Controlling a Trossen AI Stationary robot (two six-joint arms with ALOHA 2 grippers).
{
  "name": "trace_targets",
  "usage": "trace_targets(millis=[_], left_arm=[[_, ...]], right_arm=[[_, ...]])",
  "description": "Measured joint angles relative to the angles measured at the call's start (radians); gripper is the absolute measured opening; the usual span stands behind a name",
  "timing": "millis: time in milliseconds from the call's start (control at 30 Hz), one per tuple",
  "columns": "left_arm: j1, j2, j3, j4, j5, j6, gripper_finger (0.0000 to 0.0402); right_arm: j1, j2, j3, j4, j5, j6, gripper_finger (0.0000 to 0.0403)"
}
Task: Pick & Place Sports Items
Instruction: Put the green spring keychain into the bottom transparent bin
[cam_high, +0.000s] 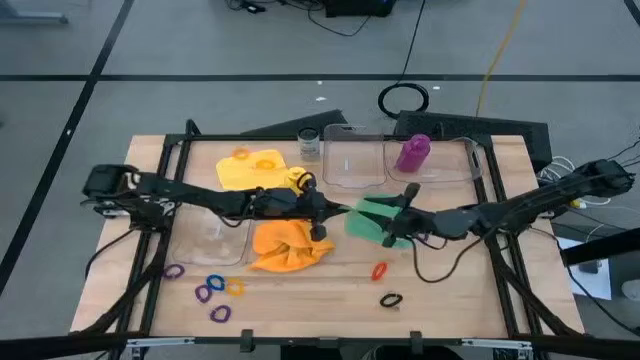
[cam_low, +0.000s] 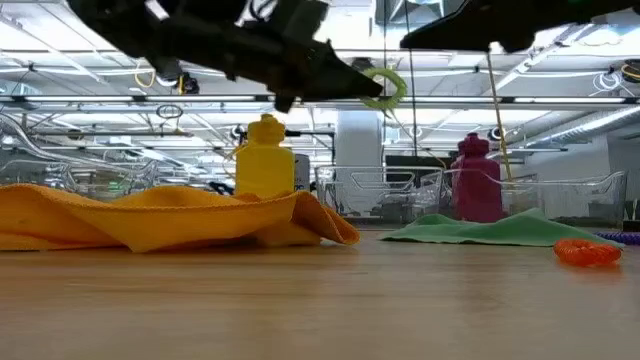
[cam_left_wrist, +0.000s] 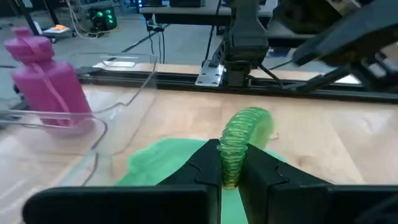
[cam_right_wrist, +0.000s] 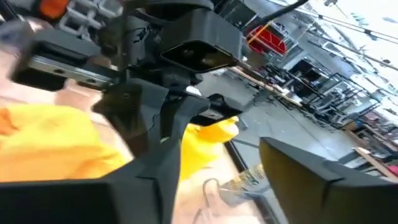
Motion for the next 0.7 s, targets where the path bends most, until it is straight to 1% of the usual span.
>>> trace_targets(millis=[200,300,367,467,600,700], left_arm=[[-0.075,-0.182,0.000,-0.320,-0.218,0.009,0.0015],[-0.128,-0.279,0.000,-0.494,-0.282,-0.030,0.0015],[-0.165,-0.339,0.000,-0.615,-0.302,-0.086,0.0015],[-0.224,-0.421,0.000,-0.815,-0.302,-0.212,0.0015],[-0.320,-0.502,0.000,-1.068,-0.273,-0.424,0.0015],[-0.399,-0.540,0.000,-1.213,-0.266,-0.604,0.0015]], right_arm=[[0.048,-0.034,0.000,-0.068,0.001,0.091,0.0215],[0.054,-0.033,0.000,-0.083,-0.002,0.115,0.0229],[0.053,-0.030,0.000,-0.082,-0.002,0.111,0.0234],[0.045,-0.028,0.000,-0.082,-0.002,0.106,0.0238],[0.030,-0.028,0.000,-0.075,-0.003,0.136,0.0238],[0.021,-0.028,0.000,-0.075,-0.039,0.171,0.0238]])
